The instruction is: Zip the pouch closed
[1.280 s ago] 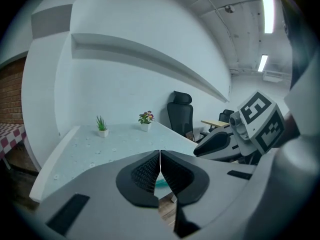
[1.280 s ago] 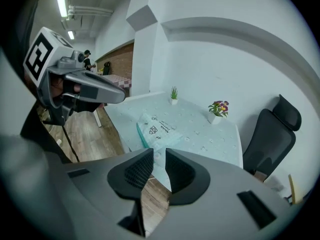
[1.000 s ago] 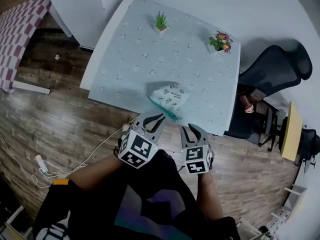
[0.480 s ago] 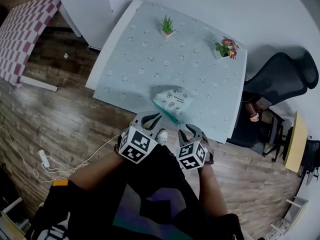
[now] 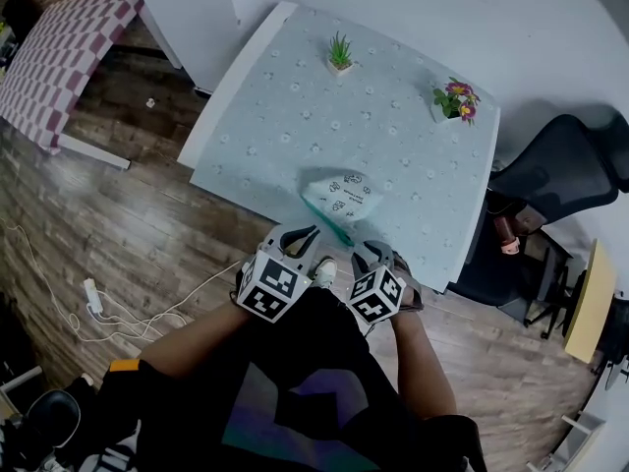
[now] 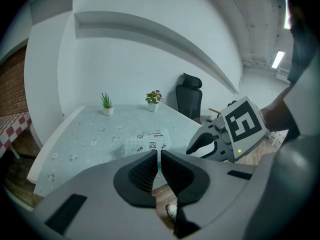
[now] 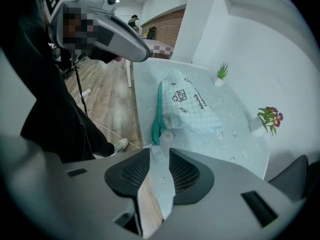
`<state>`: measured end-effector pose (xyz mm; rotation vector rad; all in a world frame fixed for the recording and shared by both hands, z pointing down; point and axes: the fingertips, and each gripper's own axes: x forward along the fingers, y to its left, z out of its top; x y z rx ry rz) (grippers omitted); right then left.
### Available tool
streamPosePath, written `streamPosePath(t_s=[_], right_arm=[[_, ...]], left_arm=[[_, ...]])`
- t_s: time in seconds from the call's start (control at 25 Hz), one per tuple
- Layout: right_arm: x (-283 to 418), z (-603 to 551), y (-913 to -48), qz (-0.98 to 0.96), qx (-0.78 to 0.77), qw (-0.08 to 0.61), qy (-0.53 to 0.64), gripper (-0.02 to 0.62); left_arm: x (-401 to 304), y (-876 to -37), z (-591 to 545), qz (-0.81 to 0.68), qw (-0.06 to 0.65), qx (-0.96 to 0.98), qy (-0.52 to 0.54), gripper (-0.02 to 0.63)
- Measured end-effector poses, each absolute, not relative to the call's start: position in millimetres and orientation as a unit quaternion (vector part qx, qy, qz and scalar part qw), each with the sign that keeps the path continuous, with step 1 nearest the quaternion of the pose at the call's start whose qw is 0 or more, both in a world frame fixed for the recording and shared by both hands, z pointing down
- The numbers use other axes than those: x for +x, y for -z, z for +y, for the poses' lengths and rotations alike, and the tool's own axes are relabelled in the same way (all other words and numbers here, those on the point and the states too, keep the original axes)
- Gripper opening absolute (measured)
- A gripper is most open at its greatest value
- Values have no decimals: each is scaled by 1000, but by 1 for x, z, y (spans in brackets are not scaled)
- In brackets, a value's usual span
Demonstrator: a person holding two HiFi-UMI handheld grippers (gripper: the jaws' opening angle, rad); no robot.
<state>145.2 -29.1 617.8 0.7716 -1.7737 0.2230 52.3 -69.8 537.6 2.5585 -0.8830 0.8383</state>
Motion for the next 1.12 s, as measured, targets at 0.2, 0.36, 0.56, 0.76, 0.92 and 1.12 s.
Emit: streamPosePath(t_s=[0.2,0.36,0.56,0.76,0.92,1.12], right_arm=[[143,-35,-625,-757,316,564,-91,85],[141,-38,-607,-772,323,534,-123,34],[128,-47,-566,-807,348,424,-220,29],[120,-64,-528,-826,370,323,-277,26],[117,-75,-511,-830,381,287,-288,25],[115,-81,-502,-830,390,263,-299,21]], left_arm=[[49,-541,-72,-317,161,887,-293,14],[52,-539,-74,-314,163,890,-286,14],[66,-526,-80,-296,151,906,-263,12],[70,-509,-90,-292,146,916,-234,12],[70,-506,-94,-280,151,921,-226,13],[78,-510,-92,-250,158,927,-231,23]])
